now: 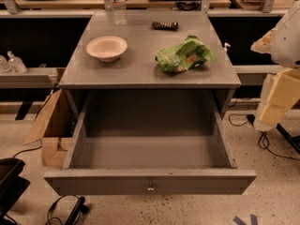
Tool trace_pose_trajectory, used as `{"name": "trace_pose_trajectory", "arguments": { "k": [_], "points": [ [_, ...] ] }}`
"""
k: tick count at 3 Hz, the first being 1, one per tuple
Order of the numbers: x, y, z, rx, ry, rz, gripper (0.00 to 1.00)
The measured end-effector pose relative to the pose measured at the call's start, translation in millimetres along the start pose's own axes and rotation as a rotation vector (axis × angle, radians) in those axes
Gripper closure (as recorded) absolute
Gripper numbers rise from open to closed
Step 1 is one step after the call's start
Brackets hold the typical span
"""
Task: Close top drawer
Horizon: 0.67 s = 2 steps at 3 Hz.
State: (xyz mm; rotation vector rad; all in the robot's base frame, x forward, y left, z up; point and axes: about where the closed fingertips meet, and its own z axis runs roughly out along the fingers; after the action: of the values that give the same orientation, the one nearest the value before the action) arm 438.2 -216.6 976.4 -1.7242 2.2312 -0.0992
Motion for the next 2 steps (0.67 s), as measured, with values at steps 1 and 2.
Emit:
{"name": "trace_pose_trajectory", "arguments": {
  "k": [1,2],
  "points": [
    [-1,0,0,0.005,-0.001,-0.001,0.0],
    [6,8,22,-0.011,-0.023,0.001,0.0]
  ]
}}
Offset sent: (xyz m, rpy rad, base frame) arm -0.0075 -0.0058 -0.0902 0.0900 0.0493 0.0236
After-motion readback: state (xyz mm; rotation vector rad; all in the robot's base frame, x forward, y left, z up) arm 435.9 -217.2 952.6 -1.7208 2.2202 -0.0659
